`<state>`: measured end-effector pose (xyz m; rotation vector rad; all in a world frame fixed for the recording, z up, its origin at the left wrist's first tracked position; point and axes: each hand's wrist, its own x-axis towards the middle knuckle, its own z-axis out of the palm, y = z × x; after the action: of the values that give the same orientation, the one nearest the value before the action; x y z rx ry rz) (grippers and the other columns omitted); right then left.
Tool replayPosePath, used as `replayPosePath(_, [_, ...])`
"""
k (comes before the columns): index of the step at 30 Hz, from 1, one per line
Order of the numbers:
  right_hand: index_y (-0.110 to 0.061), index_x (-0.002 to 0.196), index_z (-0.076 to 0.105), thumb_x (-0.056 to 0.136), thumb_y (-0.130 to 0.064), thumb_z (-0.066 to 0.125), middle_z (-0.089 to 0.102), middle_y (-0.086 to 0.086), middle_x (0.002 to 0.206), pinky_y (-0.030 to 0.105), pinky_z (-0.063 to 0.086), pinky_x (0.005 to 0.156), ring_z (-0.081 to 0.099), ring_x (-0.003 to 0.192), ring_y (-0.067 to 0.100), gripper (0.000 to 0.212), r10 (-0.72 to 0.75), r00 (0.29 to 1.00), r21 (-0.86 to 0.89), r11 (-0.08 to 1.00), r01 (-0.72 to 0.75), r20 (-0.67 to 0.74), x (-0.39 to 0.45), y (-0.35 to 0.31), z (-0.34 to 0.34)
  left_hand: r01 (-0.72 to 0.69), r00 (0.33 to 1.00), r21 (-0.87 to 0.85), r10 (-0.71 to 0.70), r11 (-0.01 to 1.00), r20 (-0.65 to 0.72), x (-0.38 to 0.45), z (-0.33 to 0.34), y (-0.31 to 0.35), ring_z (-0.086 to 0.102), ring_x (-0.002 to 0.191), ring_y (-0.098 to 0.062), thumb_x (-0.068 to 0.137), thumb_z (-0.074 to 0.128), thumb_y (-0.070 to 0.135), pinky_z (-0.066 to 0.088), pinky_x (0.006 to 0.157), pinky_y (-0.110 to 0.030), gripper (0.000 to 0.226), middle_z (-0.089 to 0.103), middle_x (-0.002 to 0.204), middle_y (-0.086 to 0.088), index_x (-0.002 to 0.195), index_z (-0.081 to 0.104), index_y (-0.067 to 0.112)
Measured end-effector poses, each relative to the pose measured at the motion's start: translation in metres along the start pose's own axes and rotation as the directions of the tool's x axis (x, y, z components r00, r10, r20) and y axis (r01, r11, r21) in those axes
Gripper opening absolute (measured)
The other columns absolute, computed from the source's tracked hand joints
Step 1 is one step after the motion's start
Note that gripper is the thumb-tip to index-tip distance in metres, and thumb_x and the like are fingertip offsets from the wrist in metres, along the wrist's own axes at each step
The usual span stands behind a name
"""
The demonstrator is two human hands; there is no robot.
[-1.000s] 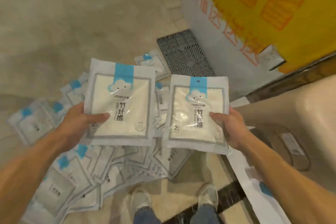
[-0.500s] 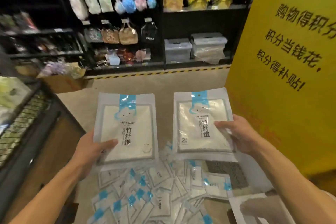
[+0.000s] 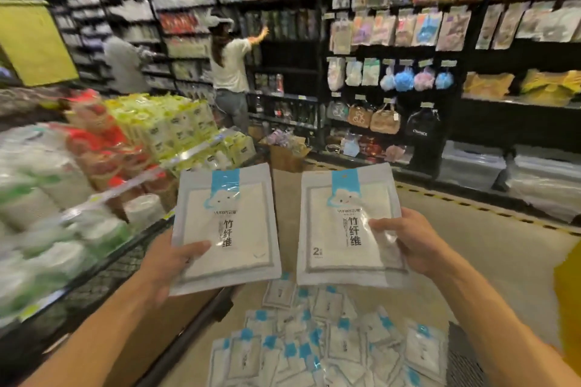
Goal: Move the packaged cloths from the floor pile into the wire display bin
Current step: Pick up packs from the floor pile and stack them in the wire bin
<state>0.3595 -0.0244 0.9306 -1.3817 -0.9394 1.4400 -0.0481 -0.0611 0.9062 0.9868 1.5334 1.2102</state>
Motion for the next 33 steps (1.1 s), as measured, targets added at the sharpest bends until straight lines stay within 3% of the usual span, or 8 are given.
replayPosePath(4, [-0.01, 0.112, 0.064, 0.09, 0.006, 0.069, 0.077, 0.019, 0.107, 0.062, 0.058, 0.09, 0.075, 0.098, 0.041, 0.028, 0.026, 0.992, -0.034, 0.999, -0.022, 0.122, -0.011, -0.006, 0.046, 0.012, 0.995, -0.029, -0.015, 0.999, -0.096, -0.057, -0.049, -0.013, 0.072, 0.106, -0.036, 0.069, 0.084, 0.011, 0.053, 0.1, -0.058, 0.055, 0.077, 0.111, -0.009, 0.122, 0.068, 0.012])
replayPosePath(7, [-0.008, 0.118, 0.062, 0.09, 0.005, 0.07, 0.078, 0.019, 0.105, 0.056, 0.063, 0.078, 0.077, 0.092, 0.039, 0.032, 0.052, 0.971, -0.094, 0.995, -0.03, 0.235, -0.027, 0.0, 0.088, 0.014, 0.98, -0.096, -0.032, 0.995, -0.198, -0.108, -0.094, -0.021, 0.073, 0.104, -0.034, 0.065, 0.083, 0.01, 0.056, 0.093, -0.052, 0.061, 0.077, 0.111, -0.01, 0.124, 0.067, 0.012])
replayPosePath(9, [-0.009, 0.112, 0.063, 0.09, 0.005, 0.07, 0.078, 0.02, 0.104, 0.054, 0.064, 0.074, 0.077, 0.092, 0.039, 0.028, 0.065, 0.953, -0.118, 0.993, -0.031, 0.296, -0.042, 0.006, 0.12, -0.006, 0.963, -0.109, -0.023, 0.994, -0.269, -0.137, -0.125, -0.027, 0.072, 0.105, -0.034, 0.068, 0.083, 0.007, 0.055, 0.095, -0.052, 0.059, 0.077, 0.112, -0.01, 0.125, 0.067, 0.012])
replayPosePath(14, [-0.011, 0.104, 0.065, 0.09, 0.004, 0.07, 0.078, 0.019, 0.101, 0.054, 0.062, 0.082, 0.076, 0.093, 0.039, 0.021, 0.071, 0.908, -0.167, 0.986, 0.0, 0.414, -0.085, 0.025, 0.204, -0.027, 0.907, -0.132, -0.032, 0.991, -0.42, -0.206, -0.2, -0.05, 0.071, 0.107, -0.038, 0.069, 0.083, 0.005, 0.053, 0.099, -0.057, 0.058, 0.076, 0.112, -0.013, 0.124, 0.066, 0.01])
replayPosePath(20, [-0.005, 0.112, 0.071, 0.089, 0.005, 0.07, 0.079, 0.017, 0.099, 0.041, 0.064, 0.064, 0.078, 0.086, 0.034, 0.025, 0.098, 0.814, -0.204, 0.979, 0.025, 0.572, -0.146, 0.063, 0.324, -0.013, 0.821, -0.184, -0.095, 0.983, -0.564, -0.307, -0.305, -0.097, 0.07, 0.105, -0.041, 0.073, 0.082, 0.005, 0.054, 0.095, -0.061, 0.051, 0.077, 0.11, -0.013, 0.122, 0.068, 0.011])
replayPosePath(26, [0.0, 0.116, 0.069, 0.089, 0.007, 0.067, 0.078, 0.019, 0.103, 0.041, 0.064, 0.067, 0.077, 0.089, 0.034, 0.028, 0.188, 0.733, -0.237, 0.971, -0.037, 0.654, -0.218, 0.134, 0.44, 0.005, 0.695, -0.241, -0.177, 0.97, -0.697, -0.41, -0.414, -0.163, 0.071, 0.107, -0.034, 0.074, 0.084, 0.008, 0.055, 0.095, -0.054, 0.052, 0.077, 0.111, -0.006, 0.122, 0.067, 0.019])
replayPosePath(29, [0.001, 0.116, 0.069, 0.089, 0.008, 0.068, 0.078, 0.019, 0.104, 0.044, 0.064, 0.073, 0.077, 0.091, 0.036, 0.028, 0.228, 0.716, -0.294, 0.955, -0.034, 0.659, -0.244, 0.168, 0.484, 0.019, 0.651, -0.283, -0.226, 0.959, -0.725, -0.444, -0.451, -0.193, 0.071, 0.107, -0.031, 0.072, 0.084, 0.009, 0.057, 0.086, -0.044, 0.057, 0.076, 0.114, -0.006, 0.124, 0.063, 0.017])
replayPosePath(33, [0.001, 0.116, 0.067, 0.089, 0.008, 0.068, 0.078, 0.017, 0.1, 0.039, 0.063, 0.065, 0.077, 0.082, 0.03, 0.028, 0.294, 0.7, -0.38, 0.924, -0.036, 0.651, -0.258, 0.207, 0.525, 0.025, 0.6, -0.331, -0.279, 0.943, -0.75, -0.465, -0.474, -0.225, 0.071, 0.101, -0.026, 0.081, 0.078, 0.001, 0.056, 0.076, -0.037, 0.046, 0.076, 0.11, -0.004, 0.12, 0.063, 0.018])
